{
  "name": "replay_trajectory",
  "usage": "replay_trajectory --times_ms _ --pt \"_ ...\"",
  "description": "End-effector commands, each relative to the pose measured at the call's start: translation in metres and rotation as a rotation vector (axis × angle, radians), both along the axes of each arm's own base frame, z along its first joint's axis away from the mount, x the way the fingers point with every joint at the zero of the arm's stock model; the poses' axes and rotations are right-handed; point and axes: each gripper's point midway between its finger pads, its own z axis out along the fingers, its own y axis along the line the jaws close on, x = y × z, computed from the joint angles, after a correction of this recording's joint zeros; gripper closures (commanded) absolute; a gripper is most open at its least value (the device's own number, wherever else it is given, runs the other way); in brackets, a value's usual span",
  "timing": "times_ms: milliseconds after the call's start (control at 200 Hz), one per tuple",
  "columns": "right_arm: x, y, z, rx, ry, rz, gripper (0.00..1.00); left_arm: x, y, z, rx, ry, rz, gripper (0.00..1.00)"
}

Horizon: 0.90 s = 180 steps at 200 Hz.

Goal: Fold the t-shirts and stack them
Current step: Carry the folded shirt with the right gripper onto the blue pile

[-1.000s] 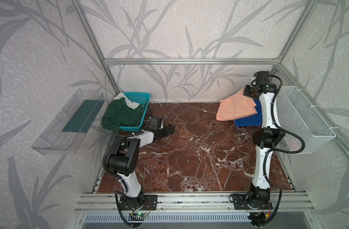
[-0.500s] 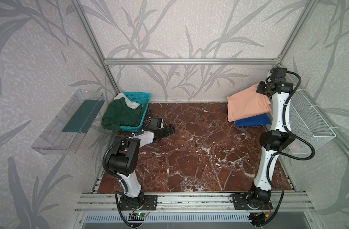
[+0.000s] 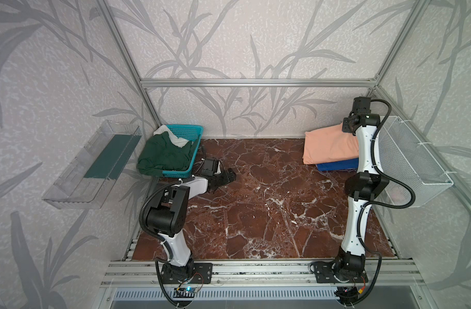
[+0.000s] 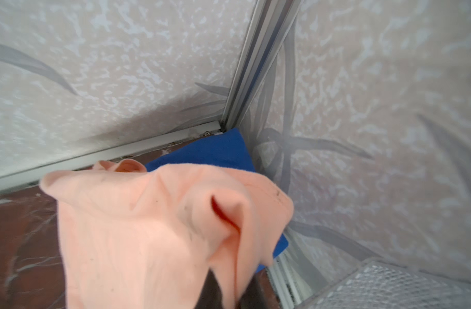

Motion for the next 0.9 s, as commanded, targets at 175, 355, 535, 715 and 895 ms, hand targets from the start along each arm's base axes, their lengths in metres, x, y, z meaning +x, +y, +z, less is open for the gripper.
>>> replay_trajectory --times_ms 175,355,535,715,895 --pt "0.006 -0.028 -0.019 -0.263 0.112 -0.074 1.0 0.005 -0.004 0.003 0.004 0.005 -0.012 0.01" --pt "0.011 -0.041 -0.038 -0.362 0.171 -0.1 1.0 0.007 -0.007 0.003 0.0 0.013 -0.016 0.01" --pt "0.016 -0.055 -0.048 -0.472 0.223 -0.128 1.0 0.008 -0.009 0.005 0.006 0.007 -0.018 0.01" --pt "0.017 -0.064 -0.057 -0.559 0.277 -0.151 0.7 0.009 -0.011 0.004 0.004 0.013 -0.025 0.01" --pt "0.017 -0.056 -0.062 -0.499 0.264 -0.129 0.11 0.011 -0.015 0.005 -0.007 0.012 -0.035 0.01"
